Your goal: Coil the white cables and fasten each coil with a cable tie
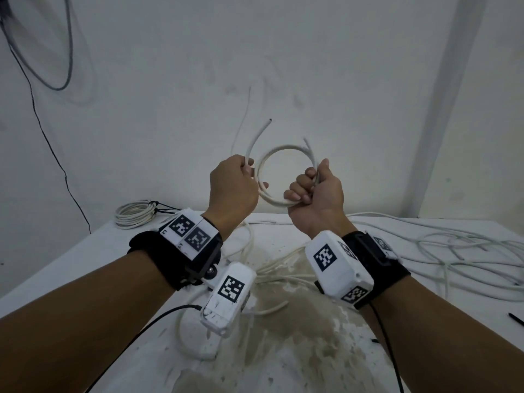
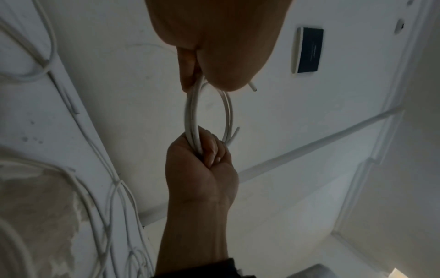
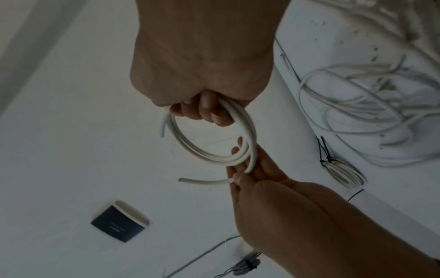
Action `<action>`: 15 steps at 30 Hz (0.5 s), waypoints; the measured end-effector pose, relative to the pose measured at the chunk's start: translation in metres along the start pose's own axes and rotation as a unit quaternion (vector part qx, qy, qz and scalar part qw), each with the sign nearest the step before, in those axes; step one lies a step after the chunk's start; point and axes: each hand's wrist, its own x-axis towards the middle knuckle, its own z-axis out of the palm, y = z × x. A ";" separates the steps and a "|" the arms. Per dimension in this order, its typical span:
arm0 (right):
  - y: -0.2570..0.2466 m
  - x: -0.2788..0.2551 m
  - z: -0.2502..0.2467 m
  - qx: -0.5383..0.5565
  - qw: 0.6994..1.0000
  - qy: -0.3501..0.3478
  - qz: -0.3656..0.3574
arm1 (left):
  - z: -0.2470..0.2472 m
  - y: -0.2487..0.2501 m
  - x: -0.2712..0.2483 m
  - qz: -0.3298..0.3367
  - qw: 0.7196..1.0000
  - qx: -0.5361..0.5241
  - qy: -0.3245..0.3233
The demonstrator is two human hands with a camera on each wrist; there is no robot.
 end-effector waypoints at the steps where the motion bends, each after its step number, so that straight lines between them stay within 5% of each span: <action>1: -0.002 0.001 0.000 0.015 1.000 0.002 -0.003 | 0.000 -0.001 0.000 -0.019 1.000 -0.006 0.000; 6: -0.011 0.006 0.002 0.029 1.000 -0.010 -0.003 | 0.000 0.000 -0.002 -0.085 0.995 -0.046 -0.019; 15: -0.022 0.006 -0.003 0.017 0.999 -0.029 -0.001 | -0.003 -0.001 0.003 -0.094 0.994 -0.041 -0.031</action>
